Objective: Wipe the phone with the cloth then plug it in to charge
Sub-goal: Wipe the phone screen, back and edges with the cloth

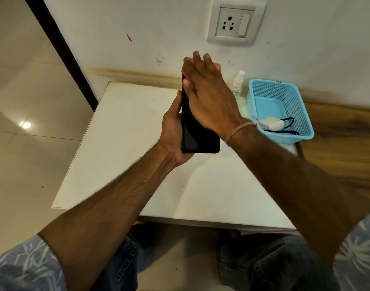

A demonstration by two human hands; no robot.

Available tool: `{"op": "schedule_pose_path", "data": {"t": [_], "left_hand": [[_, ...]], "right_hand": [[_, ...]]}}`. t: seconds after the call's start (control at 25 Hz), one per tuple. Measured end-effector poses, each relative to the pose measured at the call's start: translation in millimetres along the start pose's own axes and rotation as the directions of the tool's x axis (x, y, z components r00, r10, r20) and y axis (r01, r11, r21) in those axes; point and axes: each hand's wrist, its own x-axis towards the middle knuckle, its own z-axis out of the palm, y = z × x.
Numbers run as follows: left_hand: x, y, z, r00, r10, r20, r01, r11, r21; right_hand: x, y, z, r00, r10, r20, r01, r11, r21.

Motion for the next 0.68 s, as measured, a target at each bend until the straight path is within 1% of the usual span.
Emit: {"op": "schedule_pose_path", "data": {"t": [0.12, 0.28, 0.44, 0.56, 0.68], "left_hand": [[-2.4, 2.2, -1.5, 1.000, -0.018, 0.001, 0.018, 1.000, -0.012], [-0.9, 4.5, -3.1, 0.999, -0.026, 0.019, 0.026, 1.000, 0.016], [-2.5, 4.4, 0.3, 0.996, -0.060, 0.071, 0.059, 0.998, 0.017], [-0.4, 4.5, -1.1, 0.997, -0.030, 0.072, 0.030, 1.000, 0.008], [1.8, 6.0, -3.6, 0.999, 0.011, 0.047, -0.012, 1.000, 0.016]], "right_hand": [[-24.6, -4.8, 6.6, 0.999, -0.040, 0.001, 0.040, 0.998, 0.056], [-99.2, -18.6, 15.5, 0.997, -0.073, 0.023, 0.068, 0.987, 0.146], [-154.6, -28.1, 23.9, 0.992, -0.069, 0.102, 0.056, 0.991, 0.119], [-140.2, -24.2, 20.6, 0.993, -0.086, 0.080, 0.075, 0.989, 0.125], [-85.8, -16.0, 10.8, 0.998, -0.058, 0.009, 0.057, 0.989, 0.138]]}}
